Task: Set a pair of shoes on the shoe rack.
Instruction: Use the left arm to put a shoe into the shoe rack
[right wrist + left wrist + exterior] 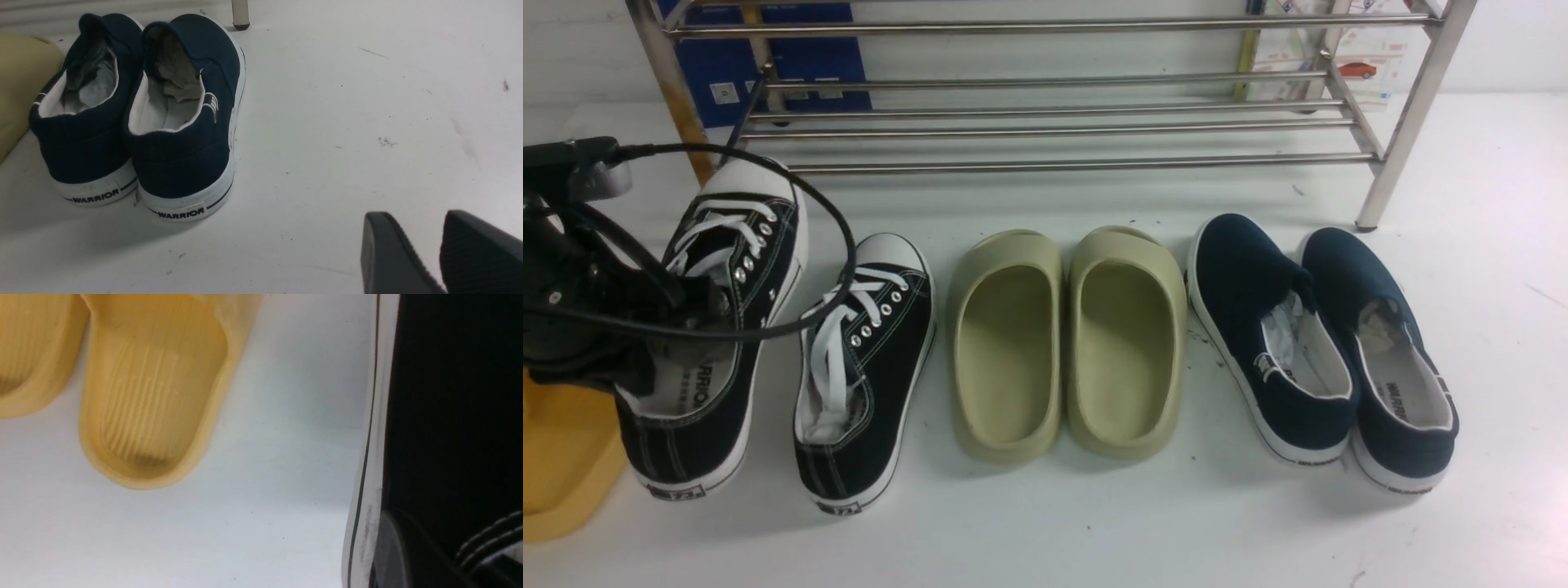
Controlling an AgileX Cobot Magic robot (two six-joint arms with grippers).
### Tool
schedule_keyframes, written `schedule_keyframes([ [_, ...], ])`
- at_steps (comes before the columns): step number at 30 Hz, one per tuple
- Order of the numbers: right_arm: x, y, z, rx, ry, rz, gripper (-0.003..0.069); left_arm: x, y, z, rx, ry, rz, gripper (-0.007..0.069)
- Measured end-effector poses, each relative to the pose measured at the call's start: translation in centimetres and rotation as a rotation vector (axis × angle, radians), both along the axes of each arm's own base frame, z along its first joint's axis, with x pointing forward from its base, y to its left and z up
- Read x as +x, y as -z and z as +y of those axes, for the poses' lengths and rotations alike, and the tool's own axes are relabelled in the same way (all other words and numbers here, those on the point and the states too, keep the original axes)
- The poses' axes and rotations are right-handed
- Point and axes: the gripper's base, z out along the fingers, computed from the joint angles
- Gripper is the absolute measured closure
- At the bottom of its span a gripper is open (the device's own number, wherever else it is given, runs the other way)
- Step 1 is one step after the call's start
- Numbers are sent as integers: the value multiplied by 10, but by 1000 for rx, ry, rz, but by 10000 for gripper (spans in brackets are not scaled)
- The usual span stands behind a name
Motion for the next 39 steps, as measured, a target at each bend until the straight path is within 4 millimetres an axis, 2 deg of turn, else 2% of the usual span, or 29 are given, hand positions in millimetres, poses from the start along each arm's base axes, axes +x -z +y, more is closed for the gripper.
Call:
schedule_keyframes([
  [4,0,0,0,0,0,0,419,10,-5,-4,-28,39,18,638],
  [5,0,0,0,0,0,0,419,21,-11,-6,-37,48,10,638],
  [6,0,0,0,0,0,0,419,22,-13,-6,-37,49,3,638],
  [10,0,0,0,0,0,0,419,67,-29,-8,-36,60,-27,638],
  [11,0,0,0,0,0,0,419,69,-30,-8,-36,61,-28,638],
  [13,0,0,0,0,0,0,419,96,-36,-9,-35,62,-27,638],
  [14,0,0,0,0,0,0,419,97,-33,-9,-35,62,-20,638],
  [16,0,0,0,0,0,0,419,121,-33,-10,-34,57,-15,638],
  [18,0,0,0,0,0,0,419,131,-33,-10,-35,52,-18,638],
  [23,0,0,0,0,0,0,419,170,-30,-12,-36,40,-64,638],
  [27,0,0,0,0,0,0,419,193,-18,-12,-31,31,-70,638],
  [34,0,0,0,0,0,0,419,220,9,-8,15,-16,-64,638],
  [39,0,0,0,0,0,0,419,229,14,-6,27,-33,-114,638],
])
